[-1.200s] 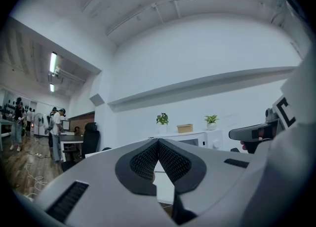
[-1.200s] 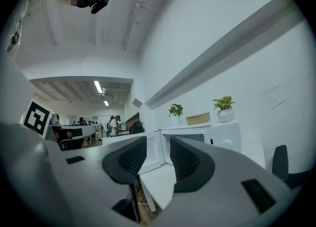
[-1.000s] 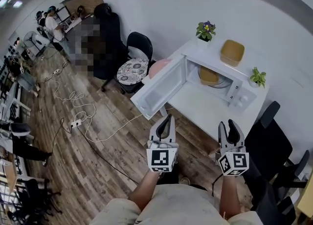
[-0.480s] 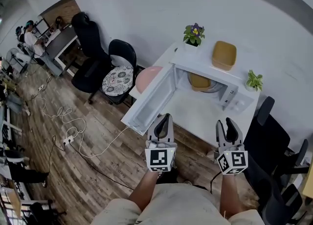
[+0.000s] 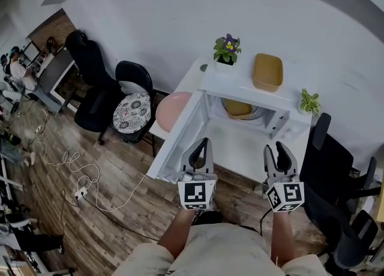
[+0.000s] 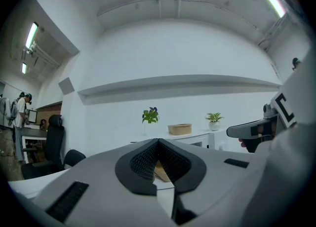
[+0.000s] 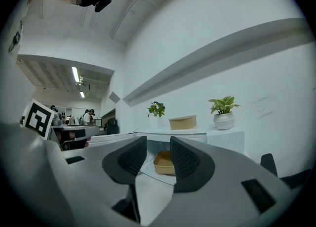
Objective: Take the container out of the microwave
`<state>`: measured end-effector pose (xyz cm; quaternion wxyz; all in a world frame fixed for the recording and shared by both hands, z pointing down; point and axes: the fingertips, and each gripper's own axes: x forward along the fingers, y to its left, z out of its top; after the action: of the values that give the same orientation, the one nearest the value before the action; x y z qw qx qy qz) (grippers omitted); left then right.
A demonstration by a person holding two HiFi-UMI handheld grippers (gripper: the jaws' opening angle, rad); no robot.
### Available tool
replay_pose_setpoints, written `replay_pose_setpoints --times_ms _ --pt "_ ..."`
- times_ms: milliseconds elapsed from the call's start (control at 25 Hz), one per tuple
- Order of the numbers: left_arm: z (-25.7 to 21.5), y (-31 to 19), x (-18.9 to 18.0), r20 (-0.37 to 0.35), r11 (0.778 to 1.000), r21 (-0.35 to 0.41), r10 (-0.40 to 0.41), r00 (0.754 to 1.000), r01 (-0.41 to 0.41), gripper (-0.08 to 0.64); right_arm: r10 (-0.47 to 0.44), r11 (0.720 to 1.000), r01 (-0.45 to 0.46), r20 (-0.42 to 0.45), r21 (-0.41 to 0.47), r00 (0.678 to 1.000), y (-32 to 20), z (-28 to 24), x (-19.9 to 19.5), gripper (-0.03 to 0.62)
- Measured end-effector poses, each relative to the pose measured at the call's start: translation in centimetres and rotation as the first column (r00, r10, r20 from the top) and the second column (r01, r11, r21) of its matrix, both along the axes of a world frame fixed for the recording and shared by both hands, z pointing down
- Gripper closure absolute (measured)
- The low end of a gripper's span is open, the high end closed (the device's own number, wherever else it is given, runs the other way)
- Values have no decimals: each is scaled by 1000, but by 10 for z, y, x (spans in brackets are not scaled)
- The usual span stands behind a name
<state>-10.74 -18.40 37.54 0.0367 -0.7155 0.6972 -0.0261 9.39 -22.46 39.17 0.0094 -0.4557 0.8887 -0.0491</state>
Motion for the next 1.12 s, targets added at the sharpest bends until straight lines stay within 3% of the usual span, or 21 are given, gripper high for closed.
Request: replay_pose_setpoints --times_ms 680,1120 --pt "-9 -46 -27 9 983 34 181 983 -182 552 110 993 -110 -17 35 994 -23 -10 -44 439" --pt "-4 -51 -28 -16 977 56 206 978 -205 552 116 991 -112 -43 77 992 -25 -10 -53 439"
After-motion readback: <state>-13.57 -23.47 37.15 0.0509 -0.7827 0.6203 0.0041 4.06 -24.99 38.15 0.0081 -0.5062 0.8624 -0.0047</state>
